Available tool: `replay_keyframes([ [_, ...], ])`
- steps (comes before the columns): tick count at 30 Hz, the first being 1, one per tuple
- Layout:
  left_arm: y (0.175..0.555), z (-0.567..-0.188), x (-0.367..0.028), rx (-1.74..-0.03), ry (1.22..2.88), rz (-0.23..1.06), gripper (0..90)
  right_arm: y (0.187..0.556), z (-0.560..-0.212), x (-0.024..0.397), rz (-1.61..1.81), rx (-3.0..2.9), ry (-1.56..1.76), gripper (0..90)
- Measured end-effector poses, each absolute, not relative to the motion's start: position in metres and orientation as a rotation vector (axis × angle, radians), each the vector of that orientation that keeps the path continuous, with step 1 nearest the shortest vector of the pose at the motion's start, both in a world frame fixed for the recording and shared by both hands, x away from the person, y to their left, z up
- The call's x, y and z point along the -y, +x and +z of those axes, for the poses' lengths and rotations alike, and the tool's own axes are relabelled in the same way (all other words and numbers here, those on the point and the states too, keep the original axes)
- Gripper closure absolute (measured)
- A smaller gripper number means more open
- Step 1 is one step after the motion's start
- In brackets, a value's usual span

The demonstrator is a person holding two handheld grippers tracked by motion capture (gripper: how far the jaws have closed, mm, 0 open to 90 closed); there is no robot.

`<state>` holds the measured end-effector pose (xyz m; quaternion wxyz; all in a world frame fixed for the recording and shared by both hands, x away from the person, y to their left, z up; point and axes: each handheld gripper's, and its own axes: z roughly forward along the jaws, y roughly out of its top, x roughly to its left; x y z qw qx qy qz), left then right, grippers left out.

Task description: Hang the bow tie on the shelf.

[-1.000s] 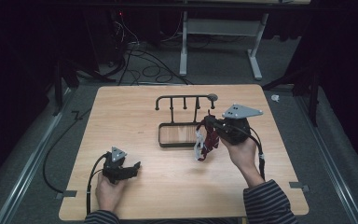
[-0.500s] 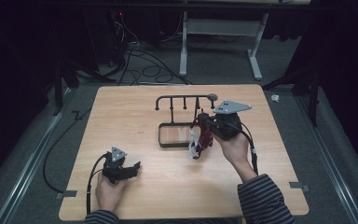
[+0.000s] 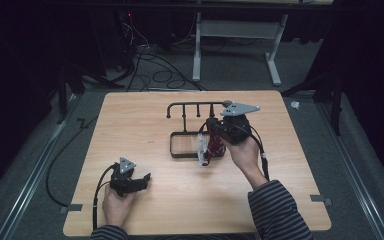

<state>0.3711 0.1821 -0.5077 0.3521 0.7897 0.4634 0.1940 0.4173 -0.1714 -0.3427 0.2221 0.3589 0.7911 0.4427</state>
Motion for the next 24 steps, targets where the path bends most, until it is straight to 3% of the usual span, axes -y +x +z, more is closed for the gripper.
replay_keyframes([
  [24,0.371,-0.508,-0.182,-1.199,2.044,0.501,22.9,0.446,-0.327,0.156,1.245,-2.141,1.038,90.0],
])
